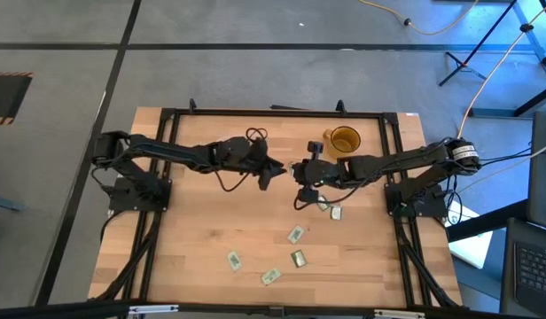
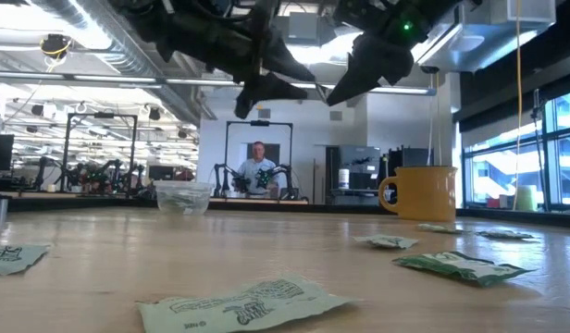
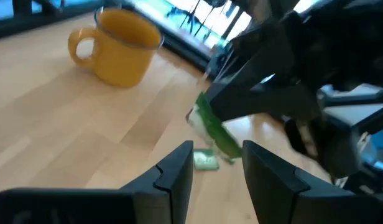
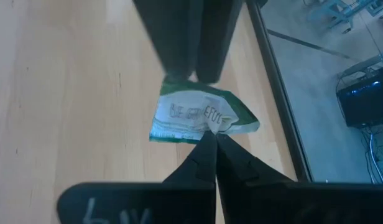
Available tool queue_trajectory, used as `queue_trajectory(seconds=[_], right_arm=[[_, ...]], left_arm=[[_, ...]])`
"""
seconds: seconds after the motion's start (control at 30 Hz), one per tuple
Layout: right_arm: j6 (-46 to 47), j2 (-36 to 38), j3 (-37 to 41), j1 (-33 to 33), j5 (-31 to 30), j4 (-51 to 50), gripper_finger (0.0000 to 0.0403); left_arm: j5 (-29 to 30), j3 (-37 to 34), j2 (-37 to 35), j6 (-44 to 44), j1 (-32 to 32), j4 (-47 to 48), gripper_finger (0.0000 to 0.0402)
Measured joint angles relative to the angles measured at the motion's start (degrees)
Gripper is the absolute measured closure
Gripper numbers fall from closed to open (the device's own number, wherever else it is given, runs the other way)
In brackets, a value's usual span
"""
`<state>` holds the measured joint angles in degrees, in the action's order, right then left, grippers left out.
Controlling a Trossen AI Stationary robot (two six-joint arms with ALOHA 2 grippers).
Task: Pick and place Stevia / Truvia into bins
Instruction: Put the truvia packet into the transparent container
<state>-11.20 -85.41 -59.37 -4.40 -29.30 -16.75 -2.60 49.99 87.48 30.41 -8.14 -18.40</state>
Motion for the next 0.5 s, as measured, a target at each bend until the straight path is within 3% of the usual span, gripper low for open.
queue_trajectory(seconds=[0.5], right_arm=[[0.2,0.0,0.0,0.0,0.0,-0.5,0.0402]], left_arm=[[-0.1,3.7,1.7,-3.7,-0.7,5.4,0.0269]])
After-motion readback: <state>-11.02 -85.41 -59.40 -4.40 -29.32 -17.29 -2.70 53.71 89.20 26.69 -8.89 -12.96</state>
